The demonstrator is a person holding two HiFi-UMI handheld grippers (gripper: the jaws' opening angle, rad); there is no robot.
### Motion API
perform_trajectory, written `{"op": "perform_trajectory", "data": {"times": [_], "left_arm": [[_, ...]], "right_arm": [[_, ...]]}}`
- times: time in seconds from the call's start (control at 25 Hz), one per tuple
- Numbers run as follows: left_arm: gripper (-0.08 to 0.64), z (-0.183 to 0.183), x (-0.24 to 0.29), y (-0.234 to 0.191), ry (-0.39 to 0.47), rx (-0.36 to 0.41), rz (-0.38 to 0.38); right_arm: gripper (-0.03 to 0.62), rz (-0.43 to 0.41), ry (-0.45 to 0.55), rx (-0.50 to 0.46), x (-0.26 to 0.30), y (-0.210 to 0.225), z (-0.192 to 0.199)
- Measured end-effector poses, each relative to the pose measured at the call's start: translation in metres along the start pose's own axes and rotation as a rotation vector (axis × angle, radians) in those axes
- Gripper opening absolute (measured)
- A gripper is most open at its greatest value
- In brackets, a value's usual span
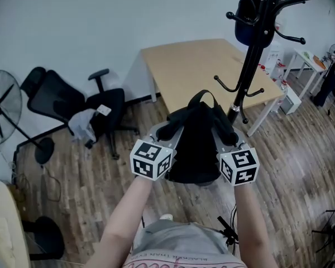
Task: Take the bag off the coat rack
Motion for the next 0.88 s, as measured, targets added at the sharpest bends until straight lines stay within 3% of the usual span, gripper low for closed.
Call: {"op": "perform_trajectory", "data": {"times": [0.36, 0.88], "left_arm": [[0.064, -0.034, -0.031, -0.025, 0.084, 0.056, -0.083], [0.061, -0.055, -0.054, -0.039, 0.142, 0.043, -0.116]], "right_arm": [[0.074, -0.040, 0.078, -0.046, 0.017, -0.024, -0.041], [0.072, -0.068, 0.107, -0.069, 0.026, -0.042, -0.070]]}}
Point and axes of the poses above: the fingertips, and each gripper's own axes: x forward along the fingers, y to its right, z out of its underside, the point moved 6 cm from there along -x, backward along the fingers, and after that the axes turned 3 degrees about -y, right-handed, at the moved point
